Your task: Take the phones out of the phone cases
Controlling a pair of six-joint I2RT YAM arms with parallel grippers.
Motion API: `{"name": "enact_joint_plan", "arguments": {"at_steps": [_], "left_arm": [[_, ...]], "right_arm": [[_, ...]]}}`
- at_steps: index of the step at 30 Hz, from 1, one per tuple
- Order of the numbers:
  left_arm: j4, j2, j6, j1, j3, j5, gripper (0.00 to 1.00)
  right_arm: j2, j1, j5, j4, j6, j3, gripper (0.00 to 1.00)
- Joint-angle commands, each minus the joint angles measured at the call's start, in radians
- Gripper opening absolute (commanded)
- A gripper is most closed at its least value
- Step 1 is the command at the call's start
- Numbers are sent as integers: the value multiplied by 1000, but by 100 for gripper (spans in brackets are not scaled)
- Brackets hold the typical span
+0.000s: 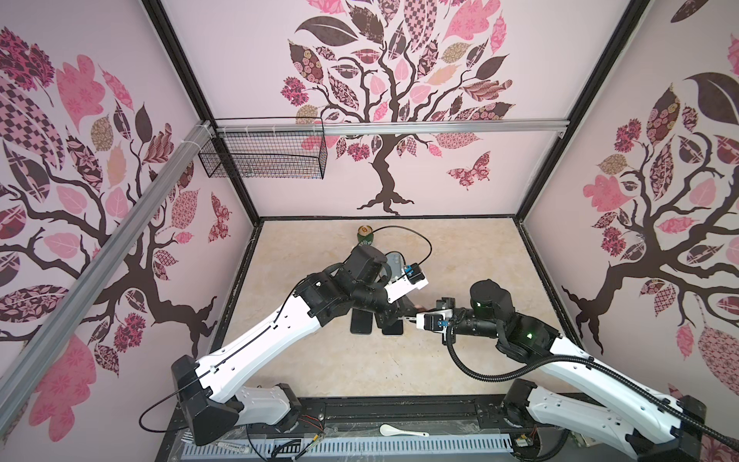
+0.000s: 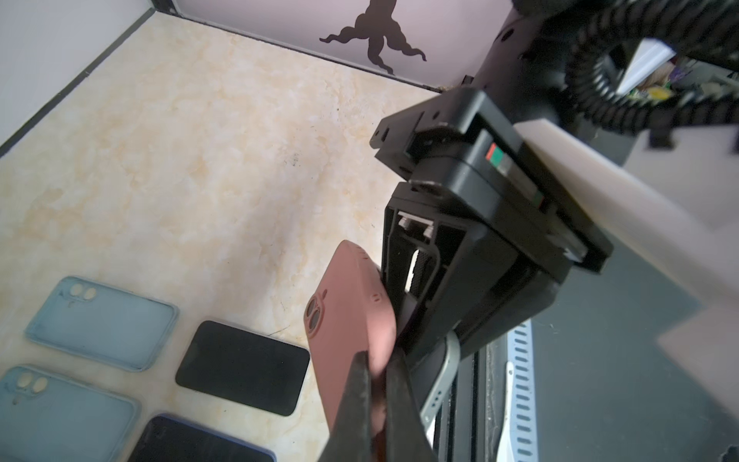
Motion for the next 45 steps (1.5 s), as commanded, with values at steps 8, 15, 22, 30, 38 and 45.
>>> {"name": "enact_joint_plan", "arguments": {"at_steps": [8, 15, 22, 30, 38, 45], "left_arm": [[118, 51, -138, 131, 21, -158, 0], [166, 175, -158, 174, 86, -236, 0], [306, 181, -243, 188, 66, -240, 0], [622, 197, -607, 174, -26, -313, 0], [919, 366, -849, 32, -86, -795, 0], [965, 578, -1048, 16, 15, -1049, 0]], "right_arm": [[-113, 5, -63, -17, -127, -24, 0], [-178, 4, -63, -64, -127, -61, 0], [-278, 5, 168, 99, 156, -143, 0], [-295, -27, 672, 302, 661, -203, 0], [-352, -195, 771, 310, 933, -244, 0], [-437, -195, 735, 210, 969, -231, 0]]}}
